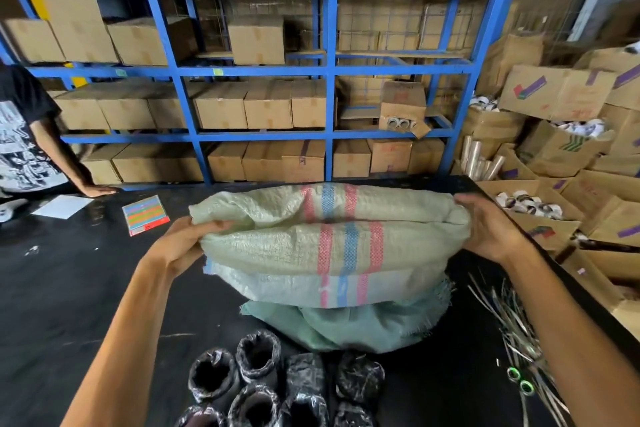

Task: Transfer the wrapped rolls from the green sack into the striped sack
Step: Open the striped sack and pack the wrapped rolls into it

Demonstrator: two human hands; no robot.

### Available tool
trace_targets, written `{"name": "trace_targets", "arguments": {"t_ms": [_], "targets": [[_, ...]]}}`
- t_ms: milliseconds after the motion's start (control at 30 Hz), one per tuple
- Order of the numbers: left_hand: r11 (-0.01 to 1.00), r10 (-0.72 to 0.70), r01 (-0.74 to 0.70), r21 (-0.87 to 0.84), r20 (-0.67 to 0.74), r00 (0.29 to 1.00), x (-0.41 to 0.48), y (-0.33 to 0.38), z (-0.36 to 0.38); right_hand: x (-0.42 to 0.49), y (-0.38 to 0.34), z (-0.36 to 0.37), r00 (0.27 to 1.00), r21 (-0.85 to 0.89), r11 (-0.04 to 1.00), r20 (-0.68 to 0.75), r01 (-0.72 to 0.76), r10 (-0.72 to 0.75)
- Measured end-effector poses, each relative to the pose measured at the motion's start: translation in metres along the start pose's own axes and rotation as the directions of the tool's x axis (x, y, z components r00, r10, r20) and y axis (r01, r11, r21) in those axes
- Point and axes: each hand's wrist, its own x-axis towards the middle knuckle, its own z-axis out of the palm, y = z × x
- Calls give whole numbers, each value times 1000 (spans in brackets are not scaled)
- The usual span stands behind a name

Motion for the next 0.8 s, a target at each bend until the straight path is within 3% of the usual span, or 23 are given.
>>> {"name": "trace_targets", "arguments": {"t_ms": [100,167,233,300,400,500,567,633,667,700,733,767,800], "targets": [[984,30,16,175,-261,965,11,-9,-1,7,4,2,998,-433,900,-26,-57,51],[979,63,44,198,-503,862,15,-12,5,12,7,11,986,-647,754,-168,-115,7],[946,211,5,325,-626,750,12,-16,16,18,14,19,963,-788,595,-257,-157,-86],[882,383,-89,462,-595,706,9,-22,24,21,25,25,947,-856,490,-276,-166,-161],[728,580,-140,671,-495,647,7,-31,25,23,40,30,892,-843,517,-341,-150,-296],[613,681,-30,789,-509,527,8,-38,32,22,52,42,744,-878,420,-435,-228,-507],[600,706,-112,792,-458,541,3,-37,51,24,59,58,637,-882,433,-443,-184,-631],[749,596,-201,631,-510,620,2,-38,76,31,63,78,561,-850,518,-478,-99,-677],[905,407,-211,370,-608,681,2,-32,90,35,63,87,546,-796,605,-523,-37,-655],[982,134,-189,-20,-630,765,0,-24,103,37,61,97,550,-702,711,-580,36,-601],[919,-84,-130,-372,-506,859,1,-19,113,40,59,106,571,-582,808,-632,97,-524],[803,-189,-57,-594,-345,919,1,-15,122,42,56,119,609,-453,880,-662,140,-437],[715,-218,-19,-699,-248,944,-1,-9,131,44,53,131,655,-345,922,-658,175,-370]]}}
